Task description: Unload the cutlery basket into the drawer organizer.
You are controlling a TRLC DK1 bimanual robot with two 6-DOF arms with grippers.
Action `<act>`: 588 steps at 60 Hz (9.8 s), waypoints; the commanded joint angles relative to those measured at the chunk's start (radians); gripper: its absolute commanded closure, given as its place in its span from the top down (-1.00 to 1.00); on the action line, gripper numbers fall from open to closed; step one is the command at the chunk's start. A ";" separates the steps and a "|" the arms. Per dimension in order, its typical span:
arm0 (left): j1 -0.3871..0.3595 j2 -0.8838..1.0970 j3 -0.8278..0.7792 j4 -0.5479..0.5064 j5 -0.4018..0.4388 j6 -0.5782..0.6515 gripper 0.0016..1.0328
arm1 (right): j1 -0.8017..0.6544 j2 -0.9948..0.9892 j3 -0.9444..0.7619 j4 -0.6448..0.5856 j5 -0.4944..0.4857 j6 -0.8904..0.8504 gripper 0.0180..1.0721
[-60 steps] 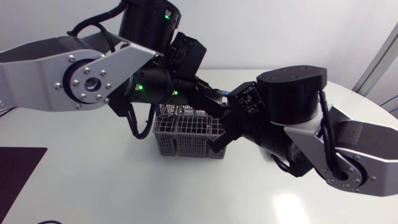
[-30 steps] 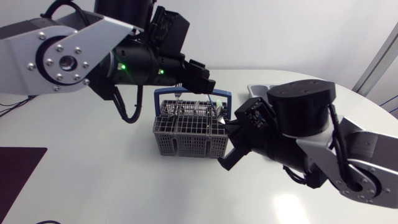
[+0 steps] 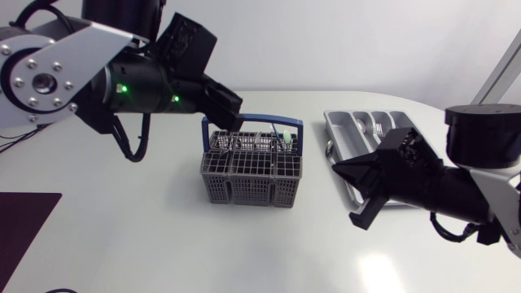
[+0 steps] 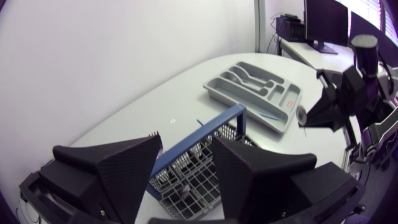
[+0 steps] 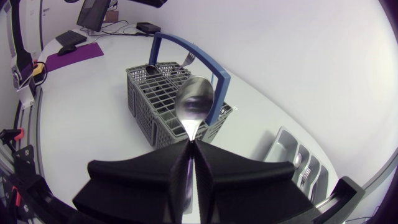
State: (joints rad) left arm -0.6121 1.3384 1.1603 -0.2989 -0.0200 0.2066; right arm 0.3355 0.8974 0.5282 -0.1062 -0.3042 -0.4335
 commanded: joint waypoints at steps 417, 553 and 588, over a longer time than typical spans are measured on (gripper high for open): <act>-0.169 0.176 0.073 0.136 0.054 -0.266 -0.74 | 0.278 0.304 0.052 0.525 0.318 0.022 -0.47; 0.002 -0.021 -0.106 0.058 0.058 -0.059 0.56 | -0.797 0.428 -0.105 0.439 -0.559 -0.766 -0.77; 0.008 -0.041 -0.146 0.057 0.060 -0.061 0.56 | -0.918 0.802 0.085 0.467 -0.546 -1.128 -0.75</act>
State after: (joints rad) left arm -0.6159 1.3239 1.0393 -0.2382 0.0296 0.1322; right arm -0.5671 1.6688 0.5991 0.3489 -0.8490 -1.5036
